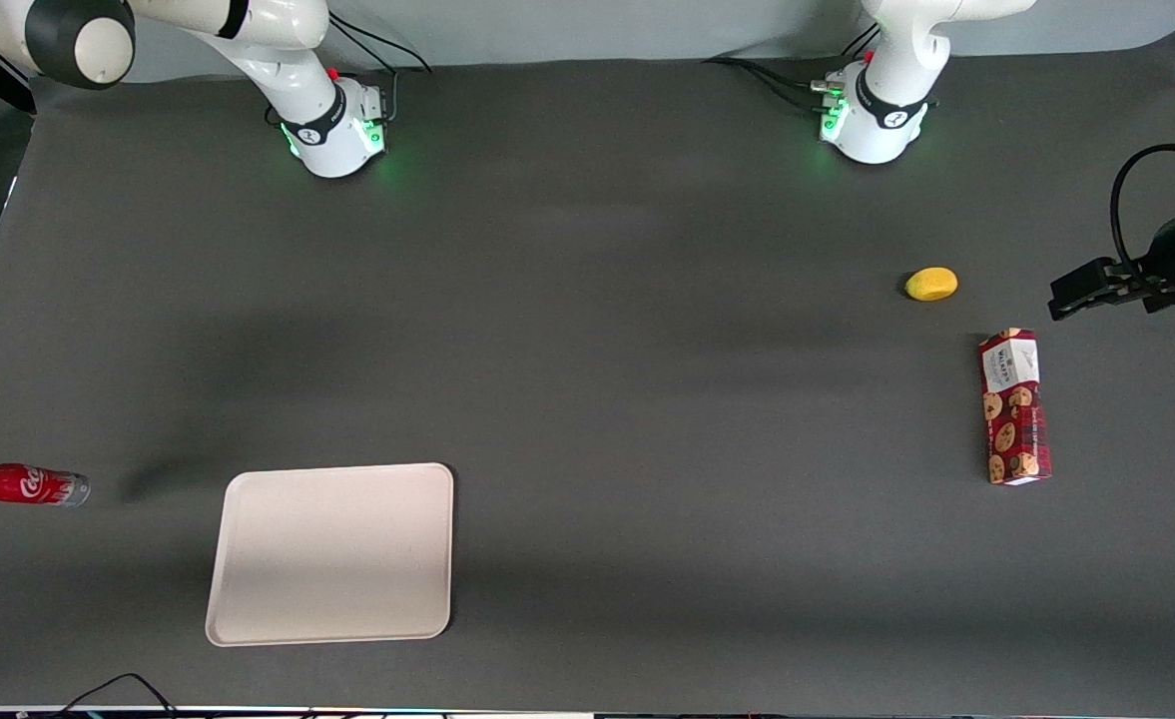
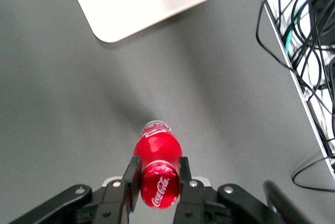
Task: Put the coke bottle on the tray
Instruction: 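Lift the bottle and carry it over the white tray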
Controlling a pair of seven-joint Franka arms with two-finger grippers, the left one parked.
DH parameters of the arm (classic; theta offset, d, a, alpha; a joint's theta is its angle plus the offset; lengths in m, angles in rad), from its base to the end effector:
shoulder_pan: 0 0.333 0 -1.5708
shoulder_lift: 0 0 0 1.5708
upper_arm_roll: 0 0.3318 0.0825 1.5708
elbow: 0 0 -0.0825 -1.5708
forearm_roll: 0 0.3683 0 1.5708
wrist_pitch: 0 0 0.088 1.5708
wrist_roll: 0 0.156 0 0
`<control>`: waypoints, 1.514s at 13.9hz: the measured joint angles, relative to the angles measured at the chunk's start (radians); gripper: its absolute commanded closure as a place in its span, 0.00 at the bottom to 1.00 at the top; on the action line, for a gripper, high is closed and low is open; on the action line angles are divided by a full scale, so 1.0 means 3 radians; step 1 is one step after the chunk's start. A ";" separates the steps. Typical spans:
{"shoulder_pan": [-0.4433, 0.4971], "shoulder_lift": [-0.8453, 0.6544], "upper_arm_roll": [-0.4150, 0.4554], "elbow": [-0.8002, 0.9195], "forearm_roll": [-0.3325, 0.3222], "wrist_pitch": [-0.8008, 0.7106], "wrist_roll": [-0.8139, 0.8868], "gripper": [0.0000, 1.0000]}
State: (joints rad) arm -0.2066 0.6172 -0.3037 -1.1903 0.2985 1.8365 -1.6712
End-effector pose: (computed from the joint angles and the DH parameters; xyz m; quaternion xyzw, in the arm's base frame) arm 0.6768 -0.2752 0.4100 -0.8380 -0.5419 -0.0644 0.0035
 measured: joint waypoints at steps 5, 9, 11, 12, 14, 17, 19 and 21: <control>0.0494 -0.0327 0.0014 -0.0003 -0.0237 -0.0353 0.0789 1.00; 0.1072 -0.0480 0.0027 -0.0009 -0.0400 -0.0571 0.1629 1.00; 0.1226 -0.0461 0.0027 -0.0047 -0.0428 -0.0540 0.1858 1.00; 0.1242 -0.0418 0.0027 -0.0091 -0.0428 -0.0459 0.1894 1.00; 0.1213 -0.0247 0.0024 -0.0158 -0.0428 -0.0222 0.1896 1.00; 0.1134 0.0058 0.0022 -0.0193 -0.0425 0.0077 0.1896 1.00; 0.1110 0.0160 0.0022 -0.0313 -0.0401 0.0323 0.1896 1.00; 0.1112 0.0176 0.0026 -0.0430 -0.0391 0.0479 0.1896 1.00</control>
State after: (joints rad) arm 0.1270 0.6701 -0.2958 -1.3192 0.1812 1.9803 -1.1024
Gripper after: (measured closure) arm 0.670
